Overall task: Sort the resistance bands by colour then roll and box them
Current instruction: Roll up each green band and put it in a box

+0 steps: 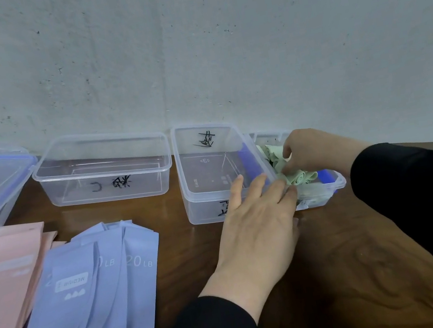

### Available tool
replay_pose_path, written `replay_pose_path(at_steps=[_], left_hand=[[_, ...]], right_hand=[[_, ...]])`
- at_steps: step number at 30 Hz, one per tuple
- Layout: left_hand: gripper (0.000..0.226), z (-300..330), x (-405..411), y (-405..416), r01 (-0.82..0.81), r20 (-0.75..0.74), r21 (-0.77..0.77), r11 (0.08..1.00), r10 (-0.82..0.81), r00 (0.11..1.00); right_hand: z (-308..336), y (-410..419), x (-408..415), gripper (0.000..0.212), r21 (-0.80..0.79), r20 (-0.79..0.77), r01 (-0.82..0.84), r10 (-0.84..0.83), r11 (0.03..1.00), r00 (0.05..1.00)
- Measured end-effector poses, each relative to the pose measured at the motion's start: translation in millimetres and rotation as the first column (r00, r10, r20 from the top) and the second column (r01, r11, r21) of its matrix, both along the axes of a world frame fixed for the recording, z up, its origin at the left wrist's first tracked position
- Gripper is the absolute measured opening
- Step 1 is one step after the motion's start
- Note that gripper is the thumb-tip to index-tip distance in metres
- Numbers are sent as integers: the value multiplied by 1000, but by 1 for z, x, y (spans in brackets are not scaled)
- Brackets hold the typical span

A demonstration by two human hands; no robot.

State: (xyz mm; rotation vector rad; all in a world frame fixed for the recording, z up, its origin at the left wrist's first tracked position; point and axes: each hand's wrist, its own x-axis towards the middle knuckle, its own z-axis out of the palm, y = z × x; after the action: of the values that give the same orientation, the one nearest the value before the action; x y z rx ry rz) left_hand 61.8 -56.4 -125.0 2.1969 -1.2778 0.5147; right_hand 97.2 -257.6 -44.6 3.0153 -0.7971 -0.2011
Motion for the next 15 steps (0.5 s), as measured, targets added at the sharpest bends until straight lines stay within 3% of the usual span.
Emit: replay_pose_path(at_steps=[3, 9, 15], left_hand=[[45, 0, 0, 0, 3, -5, -4, 1000, -3, 1000], [47, 0, 0, 0, 3, -12, -6, 1000, -3, 1000], [47, 0, 0, 1, 8, -18, -10, 1000, -8, 1000]], right_hand=[[-1, -2, -4, 30, -4, -3, 19, -19, 1000, 1000], [-7, -5, -8, 45, 18, 29, 38, -39, 999, 999], [-6, -5, -8, 33, 50, 51, 102, -104, 994, 993]])
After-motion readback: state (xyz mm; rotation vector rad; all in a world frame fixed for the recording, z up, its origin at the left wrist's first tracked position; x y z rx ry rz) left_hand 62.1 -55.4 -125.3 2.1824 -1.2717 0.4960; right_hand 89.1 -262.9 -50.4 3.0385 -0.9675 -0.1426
